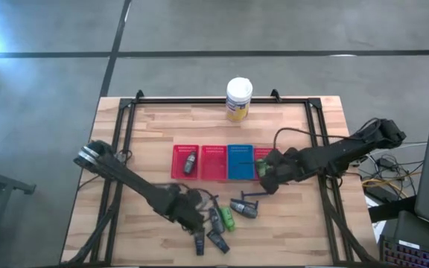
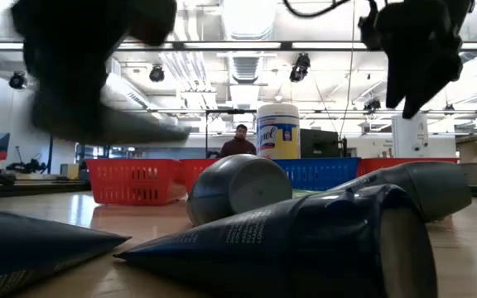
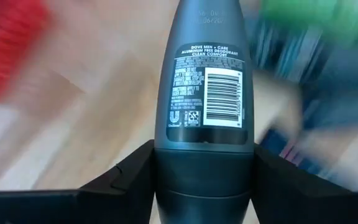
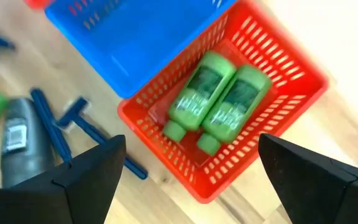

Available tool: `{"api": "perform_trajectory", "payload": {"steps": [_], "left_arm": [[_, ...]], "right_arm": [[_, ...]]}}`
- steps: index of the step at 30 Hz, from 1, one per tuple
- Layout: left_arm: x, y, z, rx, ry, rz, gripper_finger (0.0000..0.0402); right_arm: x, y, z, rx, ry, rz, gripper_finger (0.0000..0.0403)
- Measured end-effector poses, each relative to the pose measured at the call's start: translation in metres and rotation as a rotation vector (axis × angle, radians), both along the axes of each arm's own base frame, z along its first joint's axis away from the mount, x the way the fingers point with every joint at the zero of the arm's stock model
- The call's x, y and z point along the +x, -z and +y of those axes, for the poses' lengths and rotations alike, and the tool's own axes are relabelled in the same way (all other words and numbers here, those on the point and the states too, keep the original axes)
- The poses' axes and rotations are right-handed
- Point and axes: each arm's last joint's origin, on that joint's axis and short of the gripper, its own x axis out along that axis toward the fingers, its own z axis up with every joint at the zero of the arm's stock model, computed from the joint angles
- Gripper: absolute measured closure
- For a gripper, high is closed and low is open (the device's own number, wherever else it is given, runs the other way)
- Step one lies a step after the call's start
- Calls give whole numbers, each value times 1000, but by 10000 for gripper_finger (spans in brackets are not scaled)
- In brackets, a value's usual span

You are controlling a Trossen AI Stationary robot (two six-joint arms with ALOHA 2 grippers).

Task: Pick & Place Travel size toiletries
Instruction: Put the gray deodorant into the left red bin

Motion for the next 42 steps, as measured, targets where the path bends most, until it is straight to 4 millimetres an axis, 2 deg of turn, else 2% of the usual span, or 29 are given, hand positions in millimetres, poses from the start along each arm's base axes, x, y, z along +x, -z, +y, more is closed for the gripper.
{"api": "perform_trajectory", "payload": {"steps": [3, 6, 8, 11, 15, 22, 26, 29, 32, 35, 38, 42], "left_arm": [[-7, -33, 22, 59, -297, -213, 195], [-17, -41, 56, 108, -528, -301, 195], [-19, -34, 79, 122, -601, -276, 195], [-20, -12, 111, 108, -643, -168, 195], [-18, 13, 136, 36, -649, -90, 195], [-27, 24, 145, 71, -657, -22, 181], [-27, 22, 144, 55, -615, -15, 193], [-25, 15, 140, 72, -456, -28, 193], [-23, -3, 134, 105, -188, -8, 193], [-29, -21, 134, 169, 13, 112, 193], [-36, -30, 147, 205, -11, 215, 193], [-31, -25, 164, 104, -249, 138, 193]], "right_arm": [[-10, -13, -5, -17, 33, -74, 39], [-18, -24, -10, -31, 72, -144, 39], [-22, -28, -13, -43, 91, -175, 39], [-25, -32, -16, -46, 102, -194, 39], [-25, -32, -17, -42, 108, -194, 39], [-27, -27, -17, -13, 134, -159, 39], [-28, -22, -17, -15, 133, -143, 39], [-29, -19, -17, -18, 133, -132, 39], [-30, -16, -17, -11, 133, -121, 39], [-30, -14, -17, 2, 129, -113, 39], [-30, -14, -17, 5, 133, -115, 39], [-30, -14, -17, 12, 154, -122, 39]]}}
